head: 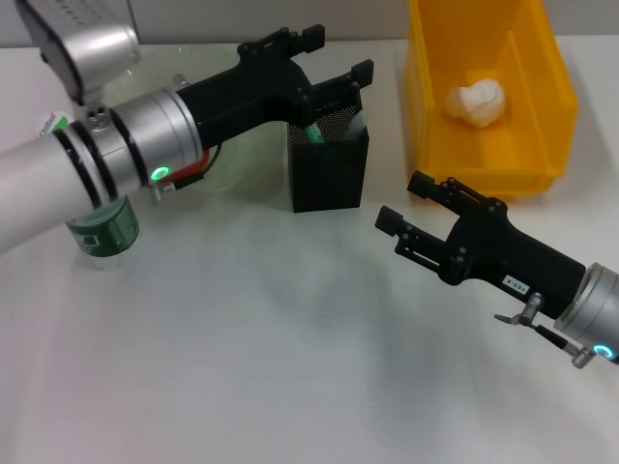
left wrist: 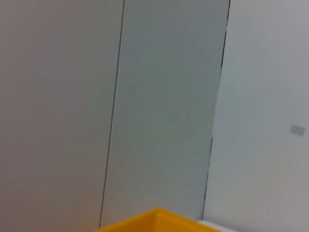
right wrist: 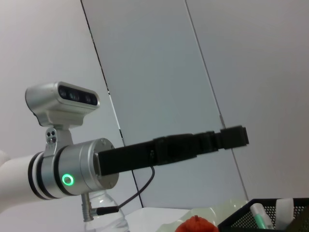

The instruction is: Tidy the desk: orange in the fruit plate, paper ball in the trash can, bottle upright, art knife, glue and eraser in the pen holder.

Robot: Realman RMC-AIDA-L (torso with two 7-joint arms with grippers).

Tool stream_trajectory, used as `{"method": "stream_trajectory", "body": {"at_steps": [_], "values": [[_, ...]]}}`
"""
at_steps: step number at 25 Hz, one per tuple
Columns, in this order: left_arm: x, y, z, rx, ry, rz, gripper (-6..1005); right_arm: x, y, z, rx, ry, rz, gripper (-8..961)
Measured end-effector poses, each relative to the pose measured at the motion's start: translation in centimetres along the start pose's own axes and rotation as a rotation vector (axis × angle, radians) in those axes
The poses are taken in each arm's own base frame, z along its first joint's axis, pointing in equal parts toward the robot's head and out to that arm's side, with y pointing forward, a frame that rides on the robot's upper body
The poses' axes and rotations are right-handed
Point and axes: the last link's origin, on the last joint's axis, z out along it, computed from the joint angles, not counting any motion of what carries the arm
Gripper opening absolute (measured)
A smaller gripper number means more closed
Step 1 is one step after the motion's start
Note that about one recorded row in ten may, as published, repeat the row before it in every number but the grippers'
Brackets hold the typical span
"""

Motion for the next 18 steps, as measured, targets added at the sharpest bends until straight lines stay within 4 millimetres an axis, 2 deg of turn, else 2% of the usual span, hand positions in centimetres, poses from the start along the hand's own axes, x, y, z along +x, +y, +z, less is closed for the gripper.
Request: {"method": "stream_trajectory", "body": {"at_steps": [5,6,7,10,11,13,14,15,17,18], "values": [[0.8,0.6,-1.6,-0.037,0.042,0.007,798,0.0,0.1,0.0,-0.008,0.001,-0.006,726],[0.8,0.6,-1.6,-0.037,0.042,0.007,798,0.0,0.1,0.0,-0.009,0.002,-0.007,725],[1.1,1.0,-2.9,-0.072,0.046,0.015,798,0.0,0.1,0.1,-0.011,0.003,-0.008,725],[1.3,1.3,-3.9,-0.105,0.039,0.011,798,0.0,0.1,0.1,-0.013,0.004,-0.01,725],[1.5,1.5,-5.0,-0.137,0.03,0.005,797,0.0,0.1,0.1,-0.014,0.004,-0.011,725],[1.5,1.5,-5.0,-0.137,0.03,0.005,797,0.0,0.2,0.2,-0.025,0.008,-0.015,725],[1.3,1.7,-8.2,-0.186,0.038,-0.038,797,-0.1,0.3,0.3,-0.044,0.011,-0.023,725],[1.1,1.8,-9.5,-0.185,0.053,-0.05,797,-0.1,0.3,0.3,-0.044,0.011,-0.023,726],[0.6,2.0,-11.2,-0.181,0.064,-0.048,797,-0.5,0.8,0.5,-0.106,0.012,-0.051,726],[0.6,2.0,-11.2,-0.181,0.064,-0.048,797,-0.5,0.8,0.5,-0.106,0.012,-0.051,726]]}}
